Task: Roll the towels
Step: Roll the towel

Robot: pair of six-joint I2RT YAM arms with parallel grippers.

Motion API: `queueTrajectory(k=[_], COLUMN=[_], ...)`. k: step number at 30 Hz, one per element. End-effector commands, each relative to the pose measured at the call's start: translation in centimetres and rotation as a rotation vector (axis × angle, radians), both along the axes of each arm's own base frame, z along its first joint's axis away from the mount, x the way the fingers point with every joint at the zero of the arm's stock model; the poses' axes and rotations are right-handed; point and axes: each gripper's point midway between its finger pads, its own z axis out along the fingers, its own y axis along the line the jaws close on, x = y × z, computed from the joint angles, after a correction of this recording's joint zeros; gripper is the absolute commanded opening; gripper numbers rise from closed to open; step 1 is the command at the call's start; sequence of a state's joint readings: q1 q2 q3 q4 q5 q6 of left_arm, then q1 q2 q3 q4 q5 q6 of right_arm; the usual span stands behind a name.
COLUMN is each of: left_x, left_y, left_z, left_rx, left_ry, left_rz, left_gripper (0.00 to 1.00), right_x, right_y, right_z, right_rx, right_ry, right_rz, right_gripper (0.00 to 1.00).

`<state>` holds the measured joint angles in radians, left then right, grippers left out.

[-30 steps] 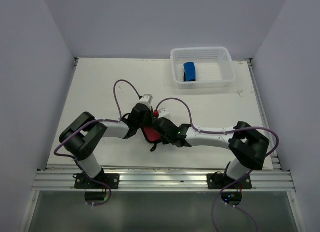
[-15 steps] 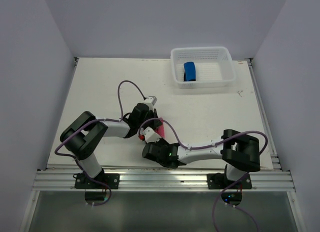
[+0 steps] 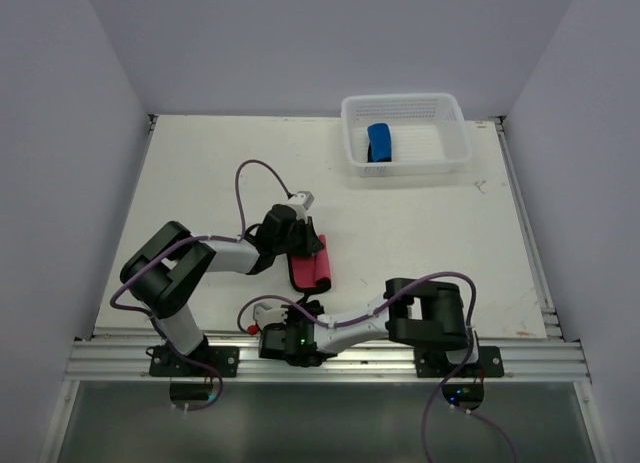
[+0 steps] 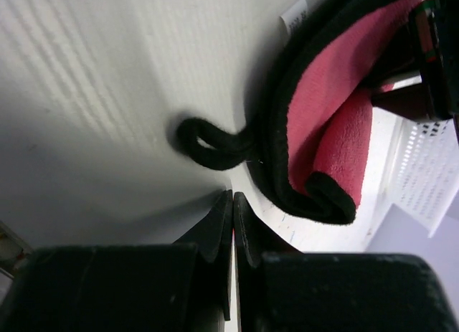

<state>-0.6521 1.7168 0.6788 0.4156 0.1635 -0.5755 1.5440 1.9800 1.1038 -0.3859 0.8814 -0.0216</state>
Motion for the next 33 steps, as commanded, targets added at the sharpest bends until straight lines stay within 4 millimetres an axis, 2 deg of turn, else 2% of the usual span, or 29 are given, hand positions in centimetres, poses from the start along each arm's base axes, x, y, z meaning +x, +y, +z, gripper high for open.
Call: queueTrajectory(k=[1,9,14,15,18,19,21,22,23,28,29,33], left_x=[-2.1,-2.6,-2.9,-3.1,-3.5,-3.4,-3.6,-3.5,-3.5,-3.3,-3.2,-3.2], left_y=[1.8,3.3,4.3,4.6,4.9,4.8,4.9,4.9,4.9,4.8,4.9,4.9], left_z=[-3.1,-4.2,-4.7,-4.9,-5.3,-5.2,-5.2,-5.1,-5.1,-5.0,-5.0,-5.1], left_rx=[0.111,0.187,0.219,0.223,0.230,0.224,0.221,0.220,0.220,0.224,0.223,0.224], left_ry=[0.085,0.106,0.111,0.117,0.128,0.124,0.125,0.121,0.121,0.115,0.113,0.113], left_rz=[-0.041,-0.021,0.007,0.008,0.015,0.017,0.020,0.019,0.019,0.024,0.027,0.029], left_gripper=[0.00,0.00,0.00,0.00,0.00,0.00,0.00,0.00,0.00,0.00,0.00,0.00], right_x=[-0.7,-1.2,-1.6,-1.6,-1.8,-1.9,-2.1,-2.2,-2.5,-1.7,-0.7,0.9], right_y=[-0.4,-0.1,0.3,0.7,0.8,1.3,1.3,1.6,1.6,1.4,0.3,-1.4], right_z=[-0.9,-1.8,-1.3,-0.1,1.3,3.2,4.1,5.9,6.1,9.1,9.4,9.9], right_rx=[-0.162,-0.217,-0.118,-0.056,0.097,0.218,0.325,0.430,0.487,0.837,0.891,1.106], right_ry=[0.039,0.090,0.125,0.137,0.209,0.234,0.292,0.315,0.350,0.481,0.480,0.534], right_rz=[0.082,0.120,0.086,0.077,0.034,-0.007,-0.034,-0.063,-0.069,-0.218,-0.274,-0.448], right_gripper=[0.00,0.00,0.00,0.00,0.03,0.05,0.07,0.09,0.10,0.16,0.17,0.24])
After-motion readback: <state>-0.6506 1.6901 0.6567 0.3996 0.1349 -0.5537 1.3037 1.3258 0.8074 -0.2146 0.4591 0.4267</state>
